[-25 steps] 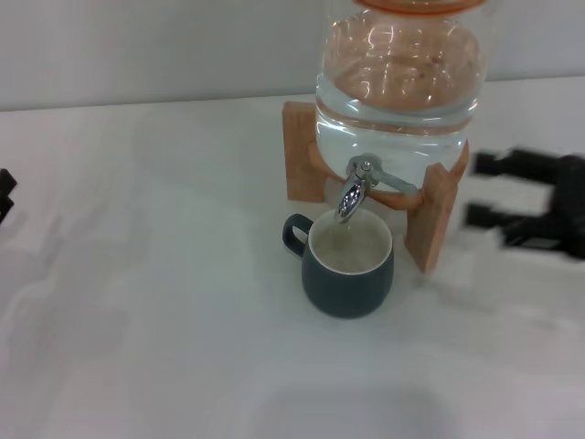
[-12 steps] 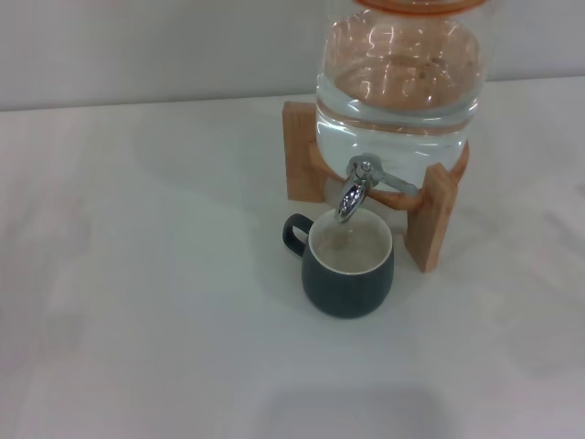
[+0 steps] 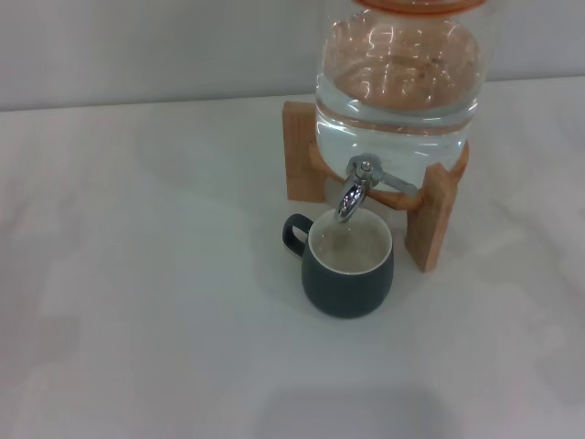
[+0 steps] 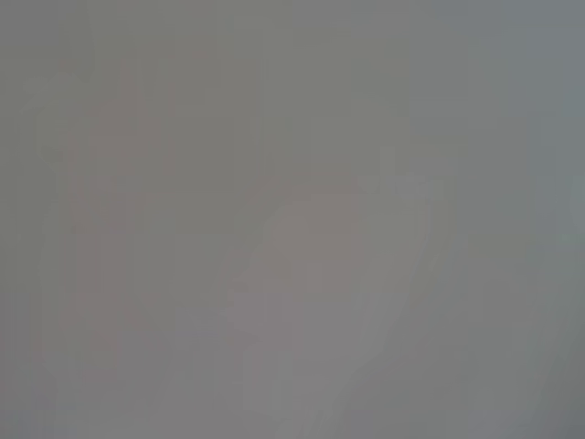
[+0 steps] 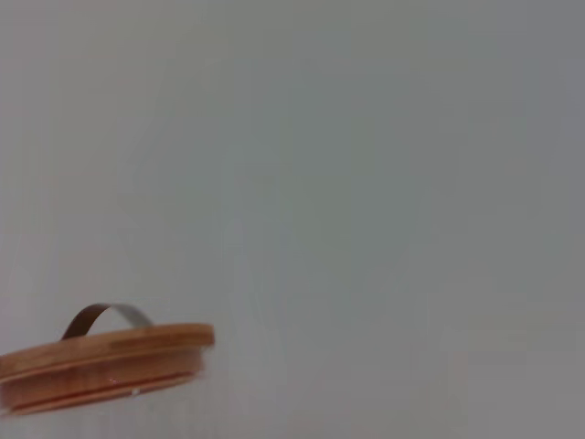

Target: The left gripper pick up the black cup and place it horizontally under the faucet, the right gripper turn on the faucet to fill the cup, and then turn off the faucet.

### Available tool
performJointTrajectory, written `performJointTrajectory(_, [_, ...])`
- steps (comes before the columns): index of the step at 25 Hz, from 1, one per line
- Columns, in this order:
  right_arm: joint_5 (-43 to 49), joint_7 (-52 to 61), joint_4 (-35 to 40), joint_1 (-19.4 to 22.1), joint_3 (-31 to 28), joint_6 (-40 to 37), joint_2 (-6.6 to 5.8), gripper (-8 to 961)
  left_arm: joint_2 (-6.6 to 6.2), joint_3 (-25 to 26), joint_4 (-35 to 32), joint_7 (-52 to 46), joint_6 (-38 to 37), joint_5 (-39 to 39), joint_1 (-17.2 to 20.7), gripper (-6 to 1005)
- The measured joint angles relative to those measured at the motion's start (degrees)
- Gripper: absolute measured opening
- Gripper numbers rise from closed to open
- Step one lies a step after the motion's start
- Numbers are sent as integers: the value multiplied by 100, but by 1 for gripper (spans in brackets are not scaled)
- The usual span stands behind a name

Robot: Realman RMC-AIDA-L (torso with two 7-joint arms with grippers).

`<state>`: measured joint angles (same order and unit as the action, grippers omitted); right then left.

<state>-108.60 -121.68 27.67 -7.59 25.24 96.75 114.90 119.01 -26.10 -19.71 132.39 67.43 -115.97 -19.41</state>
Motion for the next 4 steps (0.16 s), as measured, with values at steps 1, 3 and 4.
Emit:
performJointTrajectory(1, [-15, -1, -7, -3, -31, 0, 0, 797, 0, 0, 10, 3, 16, -13, -1, 534])
performJointTrajectory(3, [-31, -4, -12, -3, -73, -2, -2, 797, 0, 0, 22, 15, 32, -20, -2, 534])
performJointTrajectory(4, [-33, -12, -22, -2, -75, -6, -2, 797, 0, -2, 28, 46, 31, -21, -10, 534])
